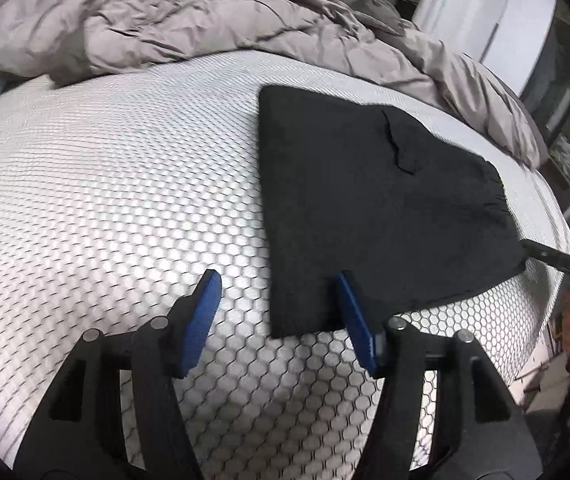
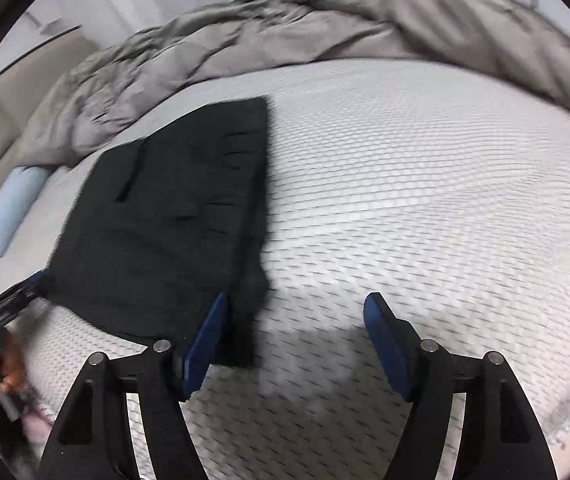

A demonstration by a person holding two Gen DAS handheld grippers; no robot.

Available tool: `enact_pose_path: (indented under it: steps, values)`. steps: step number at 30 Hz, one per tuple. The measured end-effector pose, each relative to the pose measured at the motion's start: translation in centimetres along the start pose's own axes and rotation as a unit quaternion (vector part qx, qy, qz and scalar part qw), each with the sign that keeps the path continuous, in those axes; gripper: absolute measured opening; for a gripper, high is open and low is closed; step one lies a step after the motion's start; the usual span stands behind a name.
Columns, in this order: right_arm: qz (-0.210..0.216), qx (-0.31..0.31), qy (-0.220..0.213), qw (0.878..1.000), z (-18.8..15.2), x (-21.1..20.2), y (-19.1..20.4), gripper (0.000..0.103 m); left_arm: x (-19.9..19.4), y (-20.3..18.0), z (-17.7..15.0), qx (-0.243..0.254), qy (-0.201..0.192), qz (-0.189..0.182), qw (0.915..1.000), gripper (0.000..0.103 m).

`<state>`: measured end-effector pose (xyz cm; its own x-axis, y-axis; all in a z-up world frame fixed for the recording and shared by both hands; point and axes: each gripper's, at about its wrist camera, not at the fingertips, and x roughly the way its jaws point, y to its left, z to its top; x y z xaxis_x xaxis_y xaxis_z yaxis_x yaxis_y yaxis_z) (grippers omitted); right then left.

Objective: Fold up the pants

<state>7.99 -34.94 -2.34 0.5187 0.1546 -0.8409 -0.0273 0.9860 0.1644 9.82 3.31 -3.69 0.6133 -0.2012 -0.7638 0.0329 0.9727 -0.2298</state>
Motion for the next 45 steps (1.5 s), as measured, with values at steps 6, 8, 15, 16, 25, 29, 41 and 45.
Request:
enact_pose_path:
  steps: [6,8,15,16,25,29,41,45]
  values:
    - [0.091,-0.017,-0.099,0.991,-0.9,-6.2,1.2,0.089,-5.2,-3.0,-0.7,0.042,-0.071,0.045,0.9956,0.081]
    - [0.094,-0.039,-0.133,0.986,-1.6,-7.5,3.0,0.099,-7.1,-4.7,-1.0,0.058,-0.109,0.057,0.9908,0.090]
    - [0.111,-0.042,-0.193,0.974,-5.2,-10.2,4.2,0.103,-9.9,-8.5,-3.2,0.059,-0.156,0.065,0.9839,0.102]
    - [0.118,-0.045,-0.200,0.972,-5.5,-10.5,4.3,0.103,-10.0,-8.9,-3.5,0.063,-0.157,0.064,0.9835,0.102]
    - [0.121,-0.045,-0.223,0.966,-5.0,-10.8,6.2,0.103,-9.8,-10.0,-5.0,0.072,-0.165,0.079,0.9805,0.102]
    - [0.117,-0.044,-0.225,0.966,-4.5,-10.4,6.5,0.103,-10.3,-9.7,-5.1,0.063,-0.173,0.076,0.9799,0.102]
    - [0.105,-0.058,-0.236,0.964,-4.5,-10.2,7.3,0.103,-11.2,-9.5,-4.9,0.062,-0.179,0.079,0.9788,0.102]
    - [0.102,-0.058,-0.236,0.965,-4.5,-10.1,7.3,0.103,-11.3,-9.1,-4.9,0.063,-0.177,0.078,0.9791,0.102]
